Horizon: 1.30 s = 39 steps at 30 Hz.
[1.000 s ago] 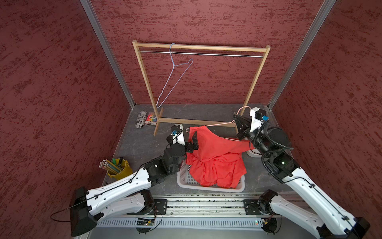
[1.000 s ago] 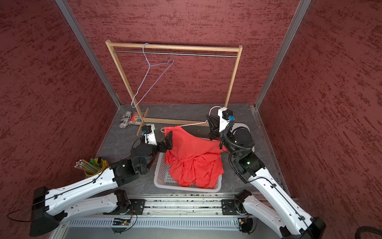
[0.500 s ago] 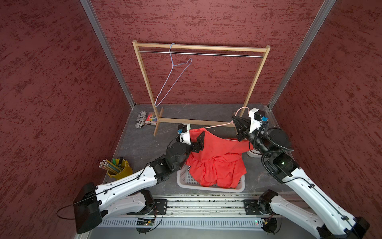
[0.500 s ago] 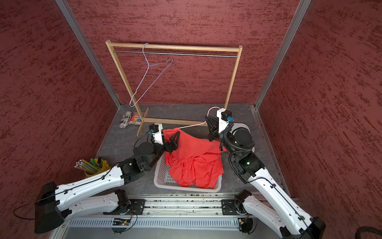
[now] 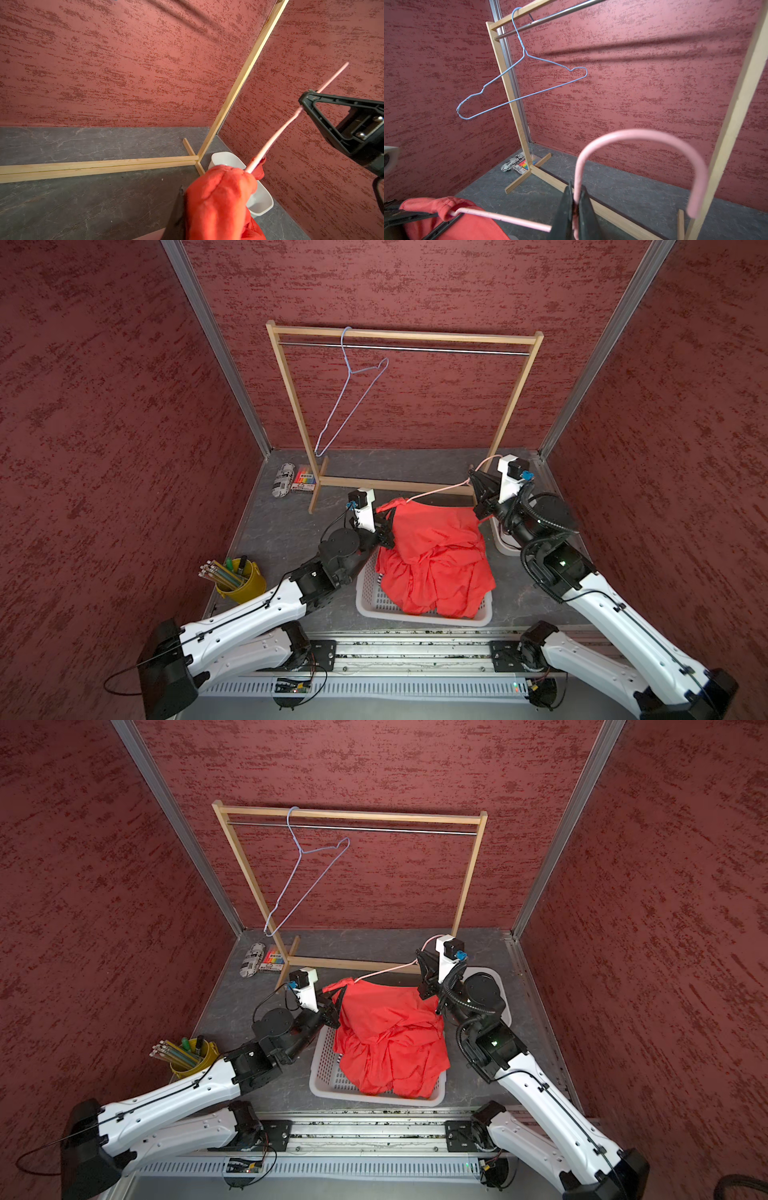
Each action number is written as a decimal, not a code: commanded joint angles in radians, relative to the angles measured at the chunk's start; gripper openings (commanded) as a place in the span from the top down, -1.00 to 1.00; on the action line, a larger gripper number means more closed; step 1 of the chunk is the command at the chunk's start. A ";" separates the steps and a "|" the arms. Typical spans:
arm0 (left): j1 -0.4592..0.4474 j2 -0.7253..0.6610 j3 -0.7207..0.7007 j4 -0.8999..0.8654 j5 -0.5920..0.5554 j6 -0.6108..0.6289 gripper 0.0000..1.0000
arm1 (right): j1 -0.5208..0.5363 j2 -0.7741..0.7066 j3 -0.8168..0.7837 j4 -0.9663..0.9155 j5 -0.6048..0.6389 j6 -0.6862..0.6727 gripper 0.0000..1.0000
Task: Remove the clothespins securing tank tops to the hanger
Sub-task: Remove the tank top from the hanger.
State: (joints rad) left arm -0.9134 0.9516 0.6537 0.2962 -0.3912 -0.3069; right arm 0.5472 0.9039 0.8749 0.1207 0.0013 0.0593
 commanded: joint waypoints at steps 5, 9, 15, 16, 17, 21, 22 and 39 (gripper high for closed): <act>0.089 -0.089 -0.062 0.007 -0.025 -0.084 0.66 | 0.010 0.004 0.019 -0.005 0.054 -0.025 1.00; 0.154 -0.123 -0.111 0.036 0.066 -0.150 1.00 | 0.010 0.004 0.036 -0.016 0.071 -0.030 1.00; 0.169 -0.131 -0.126 0.036 0.119 -0.149 1.00 | 0.010 -0.012 0.033 0.006 0.111 -0.007 1.00; 0.174 -0.136 -0.138 0.054 0.134 -0.147 1.00 | 0.010 -0.014 0.030 0.012 0.118 -0.006 1.00; 0.177 -0.144 -0.149 0.063 0.142 -0.152 1.00 | 0.010 -0.017 0.028 0.021 0.125 0.000 1.00; 0.198 -0.202 -0.210 0.088 0.146 -0.201 0.77 | 0.010 -0.026 0.024 0.036 0.198 0.006 1.00; 0.204 -0.219 -0.231 0.105 0.143 -0.213 0.77 | 0.010 -0.028 0.024 0.035 0.214 0.001 1.00; 0.249 -0.197 -0.252 0.172 0.388 -0.197 1.00 | 0.010 -0.089 0.019 0.056 0.167 -0.022 1.00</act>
State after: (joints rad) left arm -0.6666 0.7410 0.3771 0.4225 -0.0738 -0.5251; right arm 0.5583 0.8417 0.8761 0.1154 0.1631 0.0437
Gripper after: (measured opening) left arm 0.046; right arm 0.091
